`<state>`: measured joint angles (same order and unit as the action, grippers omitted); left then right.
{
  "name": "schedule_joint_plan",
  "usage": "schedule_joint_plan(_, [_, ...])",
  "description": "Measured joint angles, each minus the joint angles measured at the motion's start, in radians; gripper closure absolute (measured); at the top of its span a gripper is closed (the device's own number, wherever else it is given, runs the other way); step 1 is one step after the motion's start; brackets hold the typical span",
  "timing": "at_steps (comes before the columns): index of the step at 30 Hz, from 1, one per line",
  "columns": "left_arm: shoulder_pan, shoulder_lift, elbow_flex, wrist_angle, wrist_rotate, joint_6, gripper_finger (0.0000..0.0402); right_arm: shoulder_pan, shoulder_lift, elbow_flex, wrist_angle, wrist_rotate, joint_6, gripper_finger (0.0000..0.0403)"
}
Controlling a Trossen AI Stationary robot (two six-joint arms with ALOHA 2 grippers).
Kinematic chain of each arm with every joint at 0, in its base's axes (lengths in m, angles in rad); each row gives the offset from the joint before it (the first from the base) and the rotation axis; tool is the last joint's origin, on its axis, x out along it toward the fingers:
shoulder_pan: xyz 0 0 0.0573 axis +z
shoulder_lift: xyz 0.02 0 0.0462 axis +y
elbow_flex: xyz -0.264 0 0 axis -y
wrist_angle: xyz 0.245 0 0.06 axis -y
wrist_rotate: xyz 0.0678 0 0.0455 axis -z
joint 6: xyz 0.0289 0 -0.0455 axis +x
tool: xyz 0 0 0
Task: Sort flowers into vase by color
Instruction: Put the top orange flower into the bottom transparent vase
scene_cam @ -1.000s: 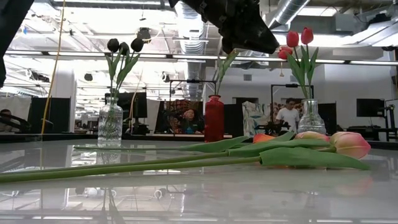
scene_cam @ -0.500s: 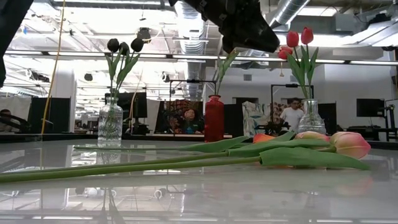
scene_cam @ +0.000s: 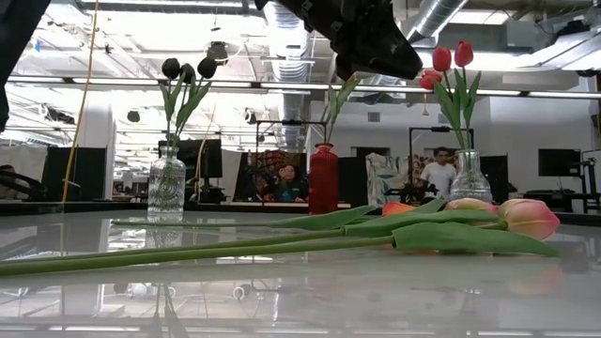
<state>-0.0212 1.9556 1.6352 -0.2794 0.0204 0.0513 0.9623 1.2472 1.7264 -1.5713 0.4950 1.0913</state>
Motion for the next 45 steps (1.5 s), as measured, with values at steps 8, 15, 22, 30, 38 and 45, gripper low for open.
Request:
schedule_joint_plan(8, [0.000,0.000,0.000,0.000,0.000,0.000,0.0304,0.000,0.000,0.000,0.000,-0.063,0.000,0.0363])
schedule_joint_plan(15, [0.000,0.000,0.000,0.000,0.000,-0.005,0.0304,0.000,0.000,0.000,0.000,-0.079,0.000,0.0362])
schedule_joint_plan(22, [0.000,0.000,0.000,0.000,0.000,-0.007,0.0304,0.000,0.000,0.000,0.000,-0.079,0.000,0.0355])
schedule_joint_plan(30, [0.000,0.000,0.000,0.000,-0.009,-0.007,0.0304,-0.001,0.002,0.000,0.000,-0.078,0.000,0.0351])
schedule_joint_plan(38, [0.000,0.000,0.000,0.001,-0.024,-0.010,0.0304,-0.002,0.002,0.000,0.000,-0.078,0.032,0.0351])
schedule_joint_plan(45, [0.000,0.000,0.000,0.001,-0.039,-0.013,0.0304,-0.002,0.002,0.000,0.000,-0.079,0.035,0.0328])
